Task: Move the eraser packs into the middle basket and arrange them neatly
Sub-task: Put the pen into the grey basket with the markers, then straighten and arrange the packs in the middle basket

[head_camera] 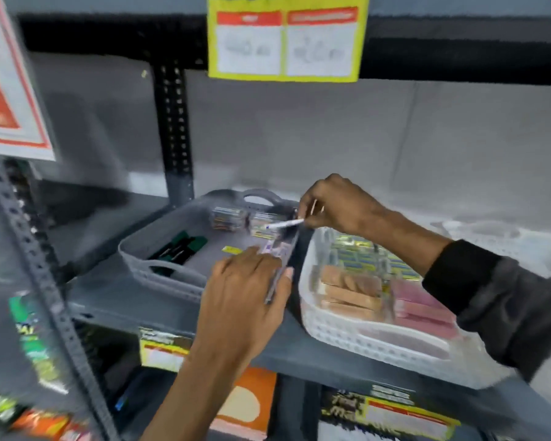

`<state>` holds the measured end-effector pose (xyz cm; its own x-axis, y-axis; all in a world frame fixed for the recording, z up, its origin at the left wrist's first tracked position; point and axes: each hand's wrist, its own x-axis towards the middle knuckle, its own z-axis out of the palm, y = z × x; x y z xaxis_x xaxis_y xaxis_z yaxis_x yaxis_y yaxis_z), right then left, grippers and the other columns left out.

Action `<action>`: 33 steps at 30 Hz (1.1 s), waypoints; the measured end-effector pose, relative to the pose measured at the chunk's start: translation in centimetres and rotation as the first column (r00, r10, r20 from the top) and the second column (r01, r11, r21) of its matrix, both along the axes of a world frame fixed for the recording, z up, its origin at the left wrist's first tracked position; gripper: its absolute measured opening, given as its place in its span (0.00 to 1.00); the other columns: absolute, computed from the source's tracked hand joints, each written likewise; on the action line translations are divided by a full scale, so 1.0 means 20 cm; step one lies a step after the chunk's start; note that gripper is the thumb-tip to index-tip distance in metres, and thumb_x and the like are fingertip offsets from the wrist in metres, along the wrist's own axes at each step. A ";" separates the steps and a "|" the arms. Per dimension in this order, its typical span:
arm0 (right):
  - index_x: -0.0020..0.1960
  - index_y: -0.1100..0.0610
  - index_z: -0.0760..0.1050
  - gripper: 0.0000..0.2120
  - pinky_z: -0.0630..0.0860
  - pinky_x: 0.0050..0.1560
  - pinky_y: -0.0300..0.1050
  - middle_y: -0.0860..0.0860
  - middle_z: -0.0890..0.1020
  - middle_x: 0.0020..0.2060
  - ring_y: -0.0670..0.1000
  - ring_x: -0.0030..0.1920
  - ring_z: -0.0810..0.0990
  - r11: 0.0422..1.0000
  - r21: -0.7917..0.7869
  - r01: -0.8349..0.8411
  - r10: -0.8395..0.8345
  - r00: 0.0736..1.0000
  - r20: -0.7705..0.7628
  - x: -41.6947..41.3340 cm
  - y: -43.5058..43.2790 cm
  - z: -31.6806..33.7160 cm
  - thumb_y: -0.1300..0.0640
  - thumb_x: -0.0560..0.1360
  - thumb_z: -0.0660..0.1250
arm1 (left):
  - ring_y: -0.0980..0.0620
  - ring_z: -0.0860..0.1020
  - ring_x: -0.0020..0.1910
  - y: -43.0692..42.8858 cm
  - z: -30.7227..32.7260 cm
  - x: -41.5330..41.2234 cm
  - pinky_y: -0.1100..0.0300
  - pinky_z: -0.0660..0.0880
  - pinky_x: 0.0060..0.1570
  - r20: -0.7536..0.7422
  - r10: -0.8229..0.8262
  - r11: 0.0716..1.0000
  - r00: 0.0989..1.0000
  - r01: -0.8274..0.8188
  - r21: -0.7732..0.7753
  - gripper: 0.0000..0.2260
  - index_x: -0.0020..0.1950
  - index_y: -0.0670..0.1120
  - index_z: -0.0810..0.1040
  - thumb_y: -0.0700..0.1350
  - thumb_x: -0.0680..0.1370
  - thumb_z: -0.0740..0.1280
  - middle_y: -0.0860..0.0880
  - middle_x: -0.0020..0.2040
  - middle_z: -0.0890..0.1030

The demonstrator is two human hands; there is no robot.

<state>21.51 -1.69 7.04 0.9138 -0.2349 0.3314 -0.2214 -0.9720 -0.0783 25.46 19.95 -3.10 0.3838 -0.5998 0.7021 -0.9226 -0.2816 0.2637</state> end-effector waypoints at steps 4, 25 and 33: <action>0.44 0.48 0.85 0.10 0.80 0.44 0.43 0.47 0.87 0.40 0.48 0.42 0.85 0.992 -0.095 -0.085 0.069 0.986 -0.153 0.21 0.11 -0.12 0.57 0.63 0.77 | 0.45 0.77 0.38 0.08 -0.13 0.13 0.52 0.67 0.45 0.075 0.123 0.992 0.990 -0.123 -0.001 0.18 0.38 0.47 0.76 0.53 0.83 0.56 0.49 0.34 0.78; 0.43 0.54 0.87 0.06 0.81 0.49 0.38 0.47 0.88 0.38 0.40 0.38 0.84 0.983 0.106 -0.149 0.168 0.965 -0.203 0.23 0.13 -0.13 0.60 0.67 0.78 | 0.48 0.76 0.35 0.06 -0.10 0.06 0.52 0.68 0.48 0.096 0.136 0.990 0.986 -0.138 0.005 0.15 0.39 0.49 0.78 0.50 0.81 0.58 0.51 0.34 0.80; 0.45 0.55 0.87 0.08 0.73 0.41 0.25 0.48 0.88 0.39 0.37 0.36 0.82 0.982 0.162 -0.100 0.108 0.993 -0.043 -0.20 0.03 0.04 0.52 0.69 0.77 | 0.47 0.79 0.41 -0.02 0.09 -0.02 0.56 0.68 0.39 -0.092 0.004 0.999 0.996 -0.009 -0.048 0.08 0.46 0.50 0.80 0.52 0.78 0.65 0.51 0.42 0.84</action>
<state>17.41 -1.08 7.87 0.9510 -0.1835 0.2490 -0.1275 -0.9660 -0.2250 24.99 19.51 -1.32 0.4514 -0.5631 0.6923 -0.8922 -0.2721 0.3604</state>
